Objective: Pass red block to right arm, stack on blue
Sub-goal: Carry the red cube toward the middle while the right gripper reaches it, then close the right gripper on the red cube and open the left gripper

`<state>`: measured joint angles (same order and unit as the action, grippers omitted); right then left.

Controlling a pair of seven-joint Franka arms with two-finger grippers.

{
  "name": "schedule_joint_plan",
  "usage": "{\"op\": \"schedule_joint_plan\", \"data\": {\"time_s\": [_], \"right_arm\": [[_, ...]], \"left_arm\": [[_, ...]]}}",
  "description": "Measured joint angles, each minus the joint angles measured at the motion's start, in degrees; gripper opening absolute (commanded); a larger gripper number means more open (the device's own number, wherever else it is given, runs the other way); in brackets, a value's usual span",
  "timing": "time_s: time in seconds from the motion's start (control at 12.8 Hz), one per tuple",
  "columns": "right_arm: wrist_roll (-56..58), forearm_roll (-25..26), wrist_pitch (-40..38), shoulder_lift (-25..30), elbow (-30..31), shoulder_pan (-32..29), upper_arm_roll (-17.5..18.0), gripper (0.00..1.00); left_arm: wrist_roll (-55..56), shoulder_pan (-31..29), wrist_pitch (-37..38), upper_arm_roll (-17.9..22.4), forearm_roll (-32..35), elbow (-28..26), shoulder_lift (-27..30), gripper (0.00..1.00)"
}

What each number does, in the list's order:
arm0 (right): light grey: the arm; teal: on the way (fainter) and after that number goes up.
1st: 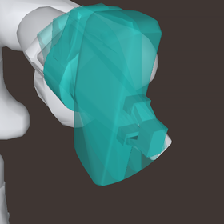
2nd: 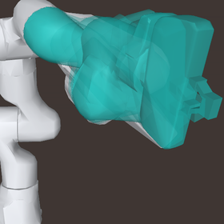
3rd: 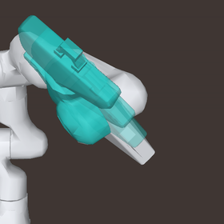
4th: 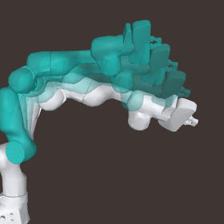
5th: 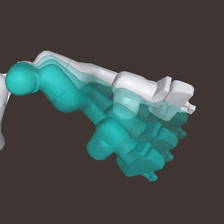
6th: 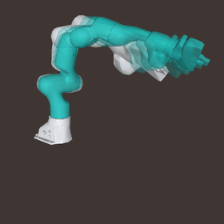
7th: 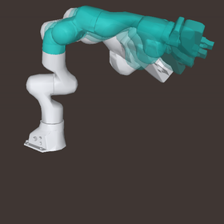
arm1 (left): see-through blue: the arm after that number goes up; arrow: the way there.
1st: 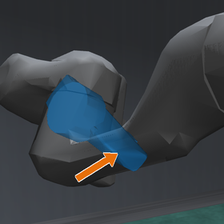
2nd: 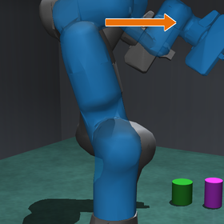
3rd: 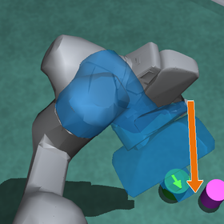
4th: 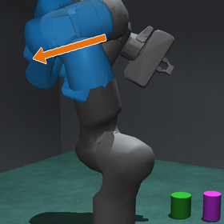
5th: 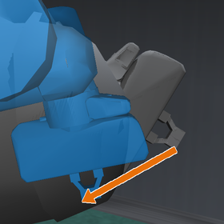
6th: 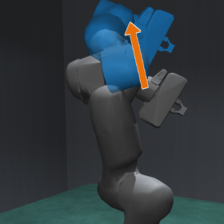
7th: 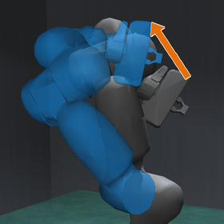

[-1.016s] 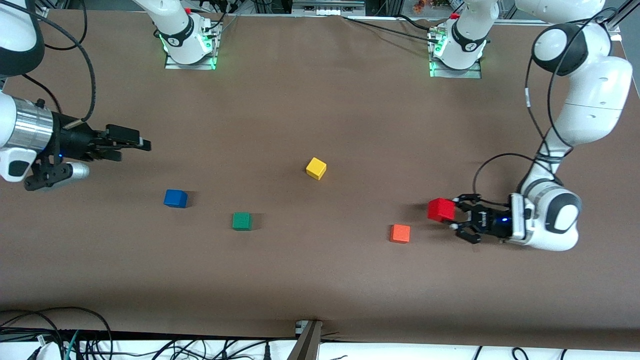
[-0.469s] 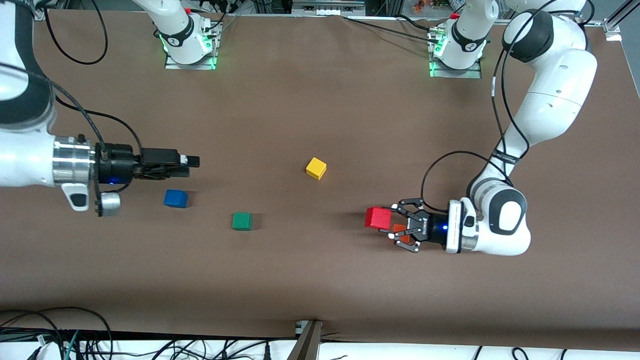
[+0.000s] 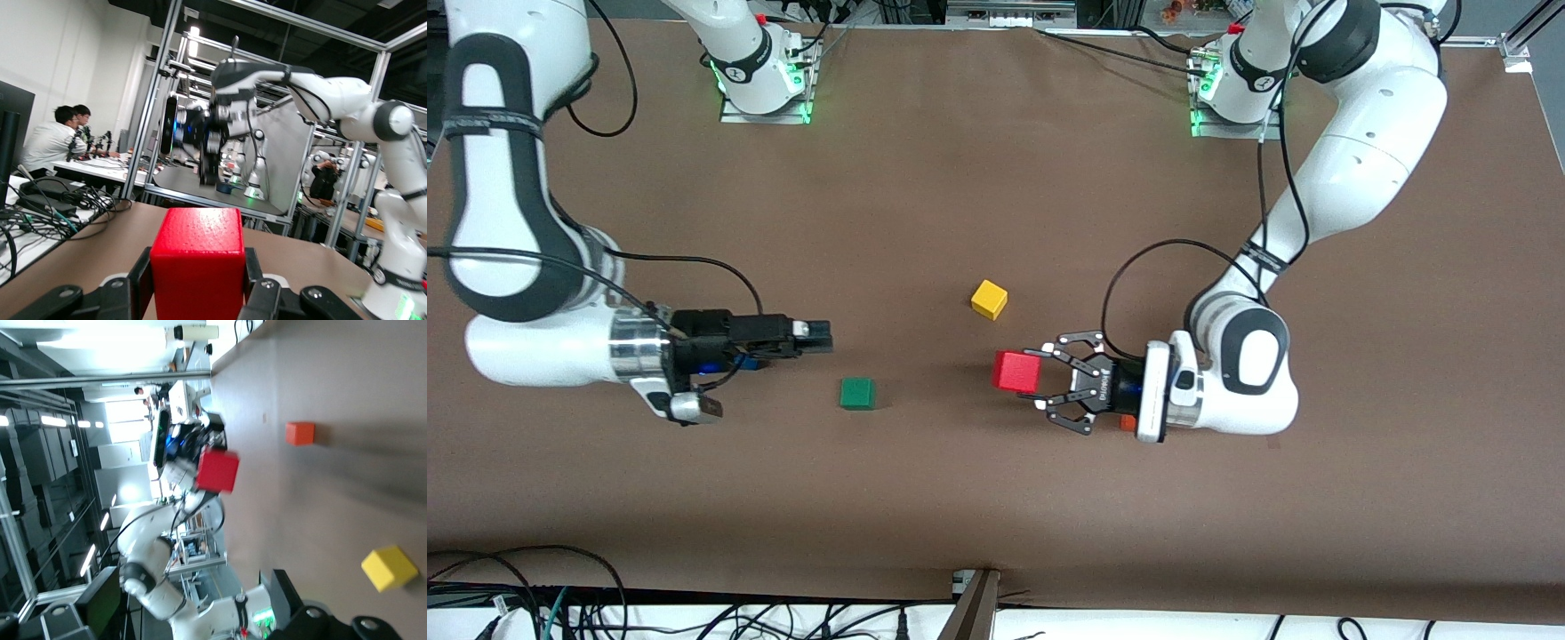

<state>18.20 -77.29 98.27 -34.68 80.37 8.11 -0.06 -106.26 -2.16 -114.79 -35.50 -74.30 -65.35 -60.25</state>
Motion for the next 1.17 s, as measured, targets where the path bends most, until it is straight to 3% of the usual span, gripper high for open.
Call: {"op": "schedule_joint_plan", "data": {"time_s": [0.31, 1.17], "right_arm": [[0.7, -1.5, 8.7, -0.1, 2.0, 6.2, 0.1, 1.0], [-1.8, -6.1, 17.3, 0.0, 3.1, 11.0, 0.1, 1.0]], "left_arm": [[0.6, 2.0, -11.9, -7.7, -1.5, -2.0, 0.1, 0.0], [1.1, 2.3, -13.0, -8.3, -3.7, -3.8, 0.2, 0.0]]}}
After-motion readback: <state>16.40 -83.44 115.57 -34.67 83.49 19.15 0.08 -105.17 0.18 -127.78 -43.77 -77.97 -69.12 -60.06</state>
